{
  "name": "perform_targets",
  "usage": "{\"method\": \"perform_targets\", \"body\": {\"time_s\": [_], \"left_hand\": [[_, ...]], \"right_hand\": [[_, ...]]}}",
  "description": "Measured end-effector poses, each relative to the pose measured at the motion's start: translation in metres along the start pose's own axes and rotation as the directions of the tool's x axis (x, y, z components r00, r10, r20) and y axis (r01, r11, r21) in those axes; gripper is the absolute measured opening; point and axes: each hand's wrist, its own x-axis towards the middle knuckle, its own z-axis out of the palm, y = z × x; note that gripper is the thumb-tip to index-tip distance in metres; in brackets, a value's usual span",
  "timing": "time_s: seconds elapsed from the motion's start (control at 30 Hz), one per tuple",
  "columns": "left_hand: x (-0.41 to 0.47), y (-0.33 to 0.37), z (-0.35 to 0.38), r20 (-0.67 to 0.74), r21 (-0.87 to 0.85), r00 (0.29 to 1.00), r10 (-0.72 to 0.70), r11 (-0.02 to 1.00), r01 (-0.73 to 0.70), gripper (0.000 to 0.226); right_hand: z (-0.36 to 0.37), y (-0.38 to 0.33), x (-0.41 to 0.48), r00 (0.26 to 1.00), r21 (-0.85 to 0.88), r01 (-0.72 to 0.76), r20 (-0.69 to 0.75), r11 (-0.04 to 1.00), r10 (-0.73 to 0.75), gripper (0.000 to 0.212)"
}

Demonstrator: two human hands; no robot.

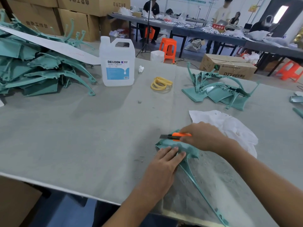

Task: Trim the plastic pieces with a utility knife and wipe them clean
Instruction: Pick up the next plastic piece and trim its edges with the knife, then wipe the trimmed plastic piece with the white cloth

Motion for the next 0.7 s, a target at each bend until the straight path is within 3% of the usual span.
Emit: {"method": "perform_targets", "body": {"time_s": [0.1, 0.2, 0.3, 0.37, 0.5, 0.57, 0.7], "left_hand": [[-0.001, 0.000, -0.001, 0.037, -0.010, 0.999, -0.009, 1.000, 0.009, 0.048], [-0.002, 0.000, -0.003, 0.080, -0.027, 0.996, -0.038, 0.999, 0.041, 0.050], [-0.002, 0.000, -0.004, 0.084, -0.028, 0.996, -0.042, 0.999, 0.045, 0.053], [-0.001, 0.000, -0.003, 0.085, -0.024, 0.996, -0.036, 0.999, 0.039, 0.054], [0.000, 0.001, 0.000, 0.045, -0.029, 0.999, -0.021, 0.999, 0.023, 0.050], [0.000, 0.000, 0.000, 0.039, -0.020, 0.999, -0.024, 0.999, 0.025, 0.052], [-0.002, -0.001, -0.002, 0.071, -0.021, 0.997, -0.042, 0.999, 0.044, 0.056]], "right_hand": [[0.002, 0.001, 0.000, 0.998, 0.050, -0.022, 0.066, 0.999, 0.019, 0.020], [-0.003, 0.021, 0.008, 0.984, -0.092, -0.181, -0.022, 0.979, 0.179, 0.022], [-0.004, 0.033, 0.006, 0.971, -0.221, -0.231, -0.106, 0.948, 0.212, 0.023], [-0.002, 0.029, -0.001, 0.979, -0.139, -0.188, -0.103, 0.972, 0.174, 0.023], [0.003, 0.003, -0.011, 0.998, 0.094, 0.033, -0.050, 0.995, -0.029, 0.019], [0.008, -0.005, -0.010, 0.997, 0.096, 0.079, -0.023, 0.992, -0.077, 0.022], [0.011, 0.014, 0.000, 0.984, -0.098, -0.144, -0.122, 0.985, 0.132, 0.023]]}}
